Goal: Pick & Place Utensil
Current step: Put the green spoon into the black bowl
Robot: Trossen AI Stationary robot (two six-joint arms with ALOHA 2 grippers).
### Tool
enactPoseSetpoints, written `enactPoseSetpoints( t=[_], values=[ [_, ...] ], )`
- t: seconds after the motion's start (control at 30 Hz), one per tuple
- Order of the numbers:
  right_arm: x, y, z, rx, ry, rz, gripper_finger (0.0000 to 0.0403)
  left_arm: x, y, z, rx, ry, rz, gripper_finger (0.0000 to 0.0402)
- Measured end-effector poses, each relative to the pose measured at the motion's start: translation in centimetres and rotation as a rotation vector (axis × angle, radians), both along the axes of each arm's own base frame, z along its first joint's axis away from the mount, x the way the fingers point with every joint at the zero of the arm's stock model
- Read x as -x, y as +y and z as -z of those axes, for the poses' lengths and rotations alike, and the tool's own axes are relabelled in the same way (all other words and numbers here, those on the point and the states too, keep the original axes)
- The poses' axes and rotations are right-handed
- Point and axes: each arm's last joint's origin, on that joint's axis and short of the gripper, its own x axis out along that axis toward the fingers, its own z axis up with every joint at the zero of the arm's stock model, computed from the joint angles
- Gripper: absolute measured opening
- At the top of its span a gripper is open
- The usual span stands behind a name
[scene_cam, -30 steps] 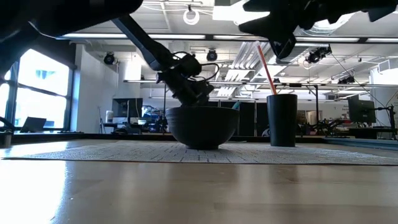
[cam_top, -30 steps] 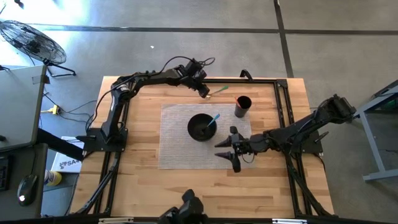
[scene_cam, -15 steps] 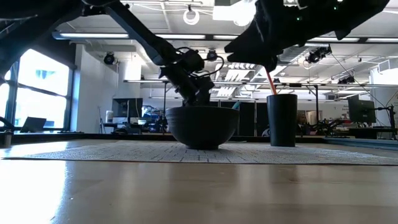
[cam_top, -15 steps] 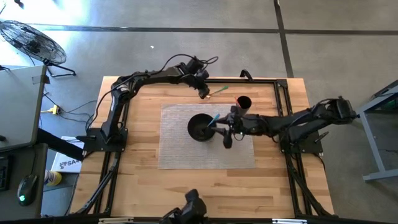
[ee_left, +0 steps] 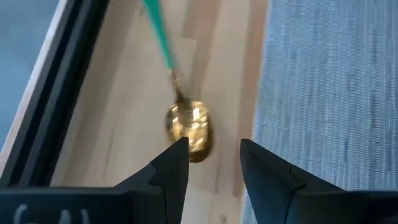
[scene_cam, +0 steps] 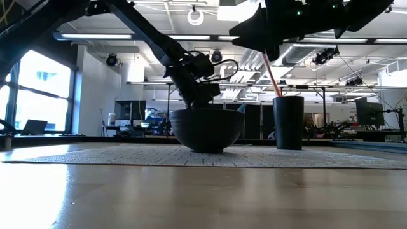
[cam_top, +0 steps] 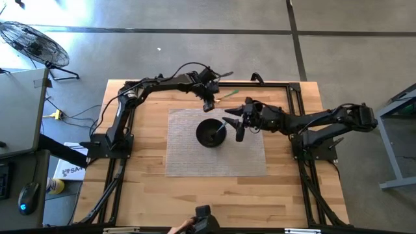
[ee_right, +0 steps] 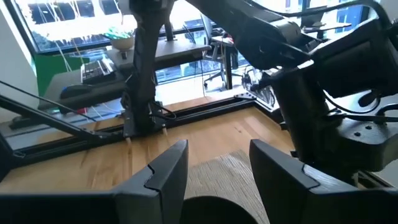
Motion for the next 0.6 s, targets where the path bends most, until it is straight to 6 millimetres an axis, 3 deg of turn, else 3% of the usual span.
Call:
enactPoseSetpoints(
  t=[0.2,0.33,0.6],
  values=[
    [0.0,0.0,0.3,-0.003,0.032,0.002,0.0165,-0.4,-0.9,0.5,-0.070,0.062,0.090,0.0140],
    [0.1,0.0,0.6,-0.005,0.060,0.000,0.0165,-0.2,-0.8,1.0,-0.190,0.151,0.129,0.0140],
    [0.1,0.0,1.1,-0.032,0.106,0.007,0.0165,-0.9,-0.6,1.5,-0.305,0.161,0.250,0.0140]
  ],
)
